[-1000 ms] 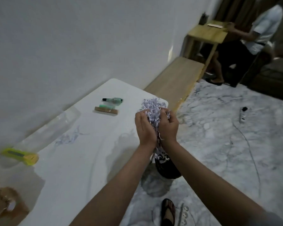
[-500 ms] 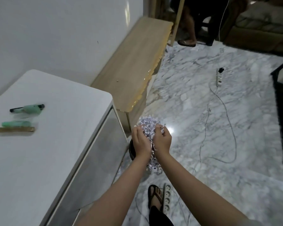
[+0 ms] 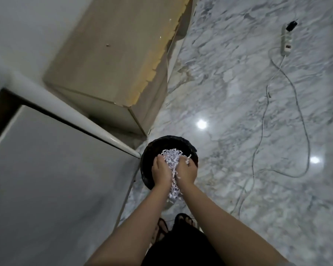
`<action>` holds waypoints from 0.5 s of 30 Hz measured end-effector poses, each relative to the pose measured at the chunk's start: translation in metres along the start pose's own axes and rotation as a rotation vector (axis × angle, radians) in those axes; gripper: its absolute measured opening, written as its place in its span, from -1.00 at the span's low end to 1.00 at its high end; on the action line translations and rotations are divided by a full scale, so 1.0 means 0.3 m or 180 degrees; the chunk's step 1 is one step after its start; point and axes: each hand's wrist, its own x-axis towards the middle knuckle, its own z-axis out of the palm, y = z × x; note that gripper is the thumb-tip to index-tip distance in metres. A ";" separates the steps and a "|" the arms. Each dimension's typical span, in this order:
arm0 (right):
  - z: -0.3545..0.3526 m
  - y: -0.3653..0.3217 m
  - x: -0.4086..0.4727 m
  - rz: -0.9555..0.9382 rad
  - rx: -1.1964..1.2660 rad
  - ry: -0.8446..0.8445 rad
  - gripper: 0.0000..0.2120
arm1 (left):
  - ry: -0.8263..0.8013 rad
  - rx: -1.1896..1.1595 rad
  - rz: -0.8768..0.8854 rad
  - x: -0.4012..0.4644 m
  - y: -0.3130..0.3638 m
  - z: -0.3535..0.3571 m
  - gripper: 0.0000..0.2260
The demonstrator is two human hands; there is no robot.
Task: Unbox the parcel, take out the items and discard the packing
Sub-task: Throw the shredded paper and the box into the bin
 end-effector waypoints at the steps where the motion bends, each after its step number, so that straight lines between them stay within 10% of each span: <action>1: 0.021 0.022 0.046 0.0068 -0.0063 -0.0014 -0.72 | -0.0044 0.0052 -0.0114 0.057 -0.021 0.013 -0.60; 6: 0.112 0.073 0.246 0.0376 -0.0344 -0.0375 -0.70 | -0.0504 -0.0322 -0.0790 0.342 -0.137 0.081 -0.23; 15: 0.096 0.038 0.303 0.0329 -0.0783 -0.1044 -0.52 | -0.0777 -0.0502 -0.1017 0.301 -0.086 0.054 -0.37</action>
